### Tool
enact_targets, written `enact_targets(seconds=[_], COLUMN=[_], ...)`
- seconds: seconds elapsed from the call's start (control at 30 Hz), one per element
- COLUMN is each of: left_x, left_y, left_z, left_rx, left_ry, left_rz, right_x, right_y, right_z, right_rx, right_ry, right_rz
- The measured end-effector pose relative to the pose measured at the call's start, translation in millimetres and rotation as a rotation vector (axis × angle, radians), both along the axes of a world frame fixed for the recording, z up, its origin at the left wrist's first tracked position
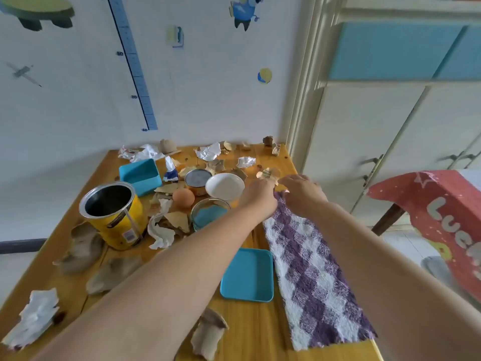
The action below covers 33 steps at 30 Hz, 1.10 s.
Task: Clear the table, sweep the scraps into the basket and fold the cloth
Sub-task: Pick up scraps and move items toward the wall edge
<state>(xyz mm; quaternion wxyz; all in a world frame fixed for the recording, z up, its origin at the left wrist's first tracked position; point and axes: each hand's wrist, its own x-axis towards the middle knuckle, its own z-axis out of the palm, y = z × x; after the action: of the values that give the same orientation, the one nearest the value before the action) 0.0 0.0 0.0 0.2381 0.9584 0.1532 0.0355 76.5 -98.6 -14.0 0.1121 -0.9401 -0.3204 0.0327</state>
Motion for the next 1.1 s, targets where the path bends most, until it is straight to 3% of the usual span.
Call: enact_targets(seconds=[0.17, 0.33, 0.63, 0.73, 0.9, 1.1], left_x=[27, 40, 41, 36, 23, -3], left_y=[6, 9, 2, -1, -1, -9], left_z=[-21, -41, -26, -23, -5, 17], left_rx=[0.042, 0.069, 0.189, 0.107, -0.230, -0.317], left_ry=[0.117, 0.237, 0.228, 0.192, 0.061, -0.070], left_rz=[-0.007, -0.010, 0.063, 0.098, 0.156, 0.097], right_x=[26, 48, 50, 46, 38, 16], right_y=[-4, 2, 8, -3, -29, -59], right_z=[-20, -31, -23, -21, 2, 40], right_rx=[-0.165, -0.173, -0.355, -0.314, -0.154, -0.033], right_ry=[0.079, 0.076, -0.033, -0.039, 0.032, -0.052], right_rz=[-0.026, 0.020, 0.013, 0.029, 0.029, 0.085])
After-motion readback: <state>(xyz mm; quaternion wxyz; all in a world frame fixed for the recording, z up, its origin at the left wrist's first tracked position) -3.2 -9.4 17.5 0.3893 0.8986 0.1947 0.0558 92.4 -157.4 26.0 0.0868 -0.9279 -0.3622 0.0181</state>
